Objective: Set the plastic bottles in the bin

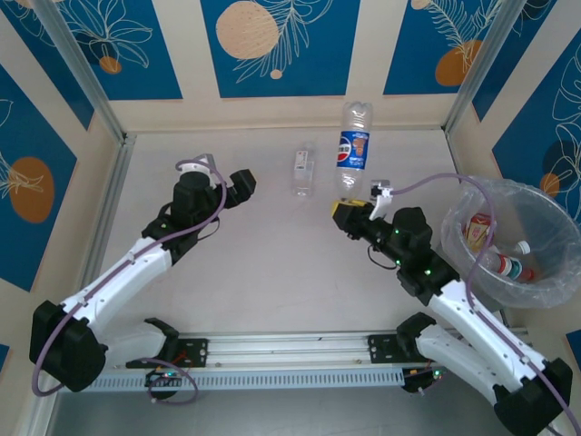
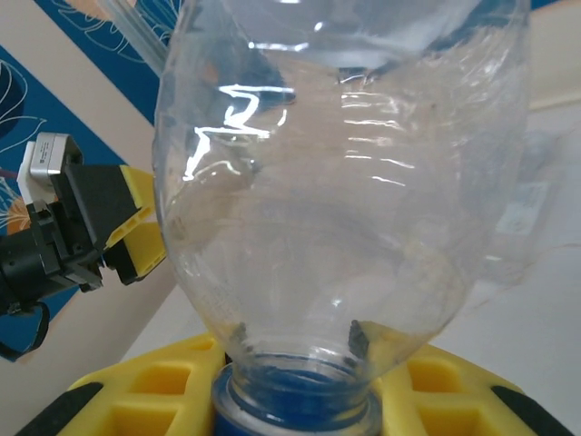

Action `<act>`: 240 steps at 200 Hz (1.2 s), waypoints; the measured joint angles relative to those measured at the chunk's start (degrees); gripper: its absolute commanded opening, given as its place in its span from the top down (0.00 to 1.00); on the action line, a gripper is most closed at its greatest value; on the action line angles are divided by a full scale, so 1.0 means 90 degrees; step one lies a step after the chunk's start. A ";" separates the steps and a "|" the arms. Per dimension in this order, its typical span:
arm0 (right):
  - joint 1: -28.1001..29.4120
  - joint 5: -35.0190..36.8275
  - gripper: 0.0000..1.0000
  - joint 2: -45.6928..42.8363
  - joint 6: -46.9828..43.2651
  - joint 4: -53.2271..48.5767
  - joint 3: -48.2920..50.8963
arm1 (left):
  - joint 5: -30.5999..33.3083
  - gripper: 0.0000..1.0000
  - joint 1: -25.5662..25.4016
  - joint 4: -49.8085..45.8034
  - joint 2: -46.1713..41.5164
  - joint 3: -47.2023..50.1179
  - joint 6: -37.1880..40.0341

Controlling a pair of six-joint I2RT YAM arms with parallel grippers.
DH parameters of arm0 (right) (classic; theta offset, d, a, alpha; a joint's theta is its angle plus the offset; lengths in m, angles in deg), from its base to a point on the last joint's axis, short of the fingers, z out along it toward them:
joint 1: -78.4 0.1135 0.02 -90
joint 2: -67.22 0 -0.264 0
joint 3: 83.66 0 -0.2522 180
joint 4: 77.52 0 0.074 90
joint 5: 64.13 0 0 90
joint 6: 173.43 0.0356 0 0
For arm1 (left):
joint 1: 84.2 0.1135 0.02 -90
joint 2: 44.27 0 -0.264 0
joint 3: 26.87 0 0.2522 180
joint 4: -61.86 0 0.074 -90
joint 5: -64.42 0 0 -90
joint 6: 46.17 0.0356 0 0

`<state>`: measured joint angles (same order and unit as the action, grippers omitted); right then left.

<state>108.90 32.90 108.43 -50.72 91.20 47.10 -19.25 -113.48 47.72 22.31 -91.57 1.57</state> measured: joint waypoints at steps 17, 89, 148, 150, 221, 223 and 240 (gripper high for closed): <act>-0.0095 0.0282 1.00 -0.0488 -0.0163 -0.0381 -0.0080 | -0.0129 0.00 0.0000 0.0019 0.0131 -0.0015 0.0051; -0.0617 0.1982 1.00 -0.2548 0.0223 -0.1787 -0.0403 | -0.0491 0.00 0.0000 0.0017 0.0673 -0.0240 0.0075; -0.0804 0.3750 1.00 -0.2817 0.2385 -0.3373 -0.1071 | -0.0775 0.00 0.0000 0.0114 0.1066 -0.0454 0.0070; -0.0804 0.3808 1.00 -0.2841 0.2472 -0.3412 -0.1073 | -0.0780 0.00 0.0000 0.0114 0.1073 -0.0454 0.0070; -0.0809 0.4860 0.81 -0.3145 0.5061 -0.4313 -0.1224 | -0.0937 0.00 0.0000 0.0112 0.1256 -0.0551 0.0041; -0.0809 0.4879 0.78 -0.3145 0.5102 -0.4328 -0.1229 | -0.0940 0.00 0.0000 0.0112 0.1258 -0.0551 0.0039; -0.0809 0.4971 0.38 -0.3145 0.5350 -0.4398 -0.1260 | -0.0969 0.00 0.0000 0.0112 0.1299 -0.0556 0.0019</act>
<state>101.62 77.64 80.13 -2.57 51.62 35.75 -27.97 -113.48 48.72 34.01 -96.57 1.74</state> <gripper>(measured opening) 0.376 0.996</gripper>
